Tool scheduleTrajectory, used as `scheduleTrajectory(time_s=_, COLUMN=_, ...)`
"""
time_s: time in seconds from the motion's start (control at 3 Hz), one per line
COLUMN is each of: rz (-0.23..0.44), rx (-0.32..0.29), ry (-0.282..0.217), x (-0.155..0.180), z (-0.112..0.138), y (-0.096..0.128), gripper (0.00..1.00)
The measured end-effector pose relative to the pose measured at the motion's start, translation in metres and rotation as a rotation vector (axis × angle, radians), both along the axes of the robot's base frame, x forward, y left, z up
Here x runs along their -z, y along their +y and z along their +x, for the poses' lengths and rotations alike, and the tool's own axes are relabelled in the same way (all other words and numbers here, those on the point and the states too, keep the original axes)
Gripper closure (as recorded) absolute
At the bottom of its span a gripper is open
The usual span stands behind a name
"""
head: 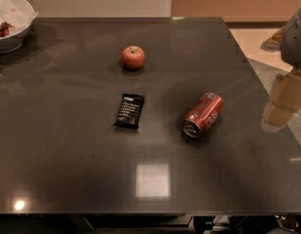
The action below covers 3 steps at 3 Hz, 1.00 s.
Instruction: Place coke can upright
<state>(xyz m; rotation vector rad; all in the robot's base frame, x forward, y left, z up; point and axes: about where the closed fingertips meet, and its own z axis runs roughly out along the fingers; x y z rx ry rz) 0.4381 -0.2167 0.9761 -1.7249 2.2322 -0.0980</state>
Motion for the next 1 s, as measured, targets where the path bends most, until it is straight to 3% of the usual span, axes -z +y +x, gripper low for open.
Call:
scheduleTrajectory(time_s=0.33, rz=0.000, rx=0.000, ry=0.000, x=0.000, z=0.000, y=0.000, gripper=0.00)
scheduleTrajectory(time_s=0.67, rz=-0.001, rx=-0.047, ry=-0.009, x=-0.002, z=0.005, y=0.004, gripper=0.00)
scheduleTrajectory(time_s=1.0, rz=-0.001, rx=-0.168, ry=-0.018, x=0.006, z=0.017, y=0.019, gripper=0.00)
